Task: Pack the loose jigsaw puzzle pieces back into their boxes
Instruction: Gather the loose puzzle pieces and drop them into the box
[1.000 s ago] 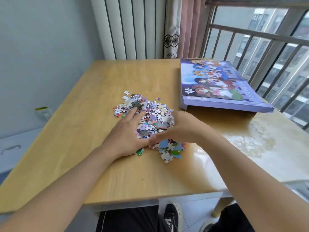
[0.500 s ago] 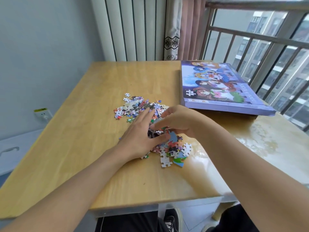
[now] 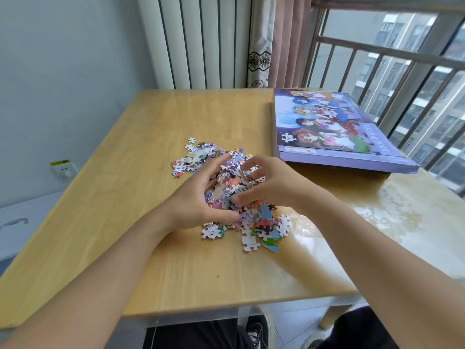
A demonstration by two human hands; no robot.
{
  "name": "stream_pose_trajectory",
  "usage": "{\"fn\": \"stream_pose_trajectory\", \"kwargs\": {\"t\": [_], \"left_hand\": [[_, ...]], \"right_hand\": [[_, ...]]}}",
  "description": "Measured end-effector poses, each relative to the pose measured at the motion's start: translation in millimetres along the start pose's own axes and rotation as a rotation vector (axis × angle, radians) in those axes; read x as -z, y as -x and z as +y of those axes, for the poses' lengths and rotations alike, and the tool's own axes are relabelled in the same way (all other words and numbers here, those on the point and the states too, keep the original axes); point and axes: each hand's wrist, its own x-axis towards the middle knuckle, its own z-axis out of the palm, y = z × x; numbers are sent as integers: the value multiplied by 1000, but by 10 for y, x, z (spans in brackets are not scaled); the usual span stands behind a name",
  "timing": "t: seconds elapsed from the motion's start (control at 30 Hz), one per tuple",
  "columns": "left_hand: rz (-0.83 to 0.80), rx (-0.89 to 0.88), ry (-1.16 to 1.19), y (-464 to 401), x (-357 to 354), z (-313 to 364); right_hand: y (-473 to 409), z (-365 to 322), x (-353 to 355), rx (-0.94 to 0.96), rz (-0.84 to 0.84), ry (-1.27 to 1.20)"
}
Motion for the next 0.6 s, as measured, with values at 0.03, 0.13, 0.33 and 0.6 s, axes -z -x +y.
{"fn": "stream_pose_trajectory", "kwargs": {"t": [0.03, 0.13, 0.33, 0.6], "left_hand": [[-31, -15, -6, 23, 43, -6], [-41, -28, -42, 53, 132, -60], [195, -1, -207, 37, 141, -92], [265, 66, -363, 75, 72, -66]], "right_hand": [[5, 13, 0, 28, 5, 16], [-1, 33, -27, 146, 67, 120], [-77, 127, -19, 199, 209, 50], [-111, 149, 84, 165, 175, 49]]}}
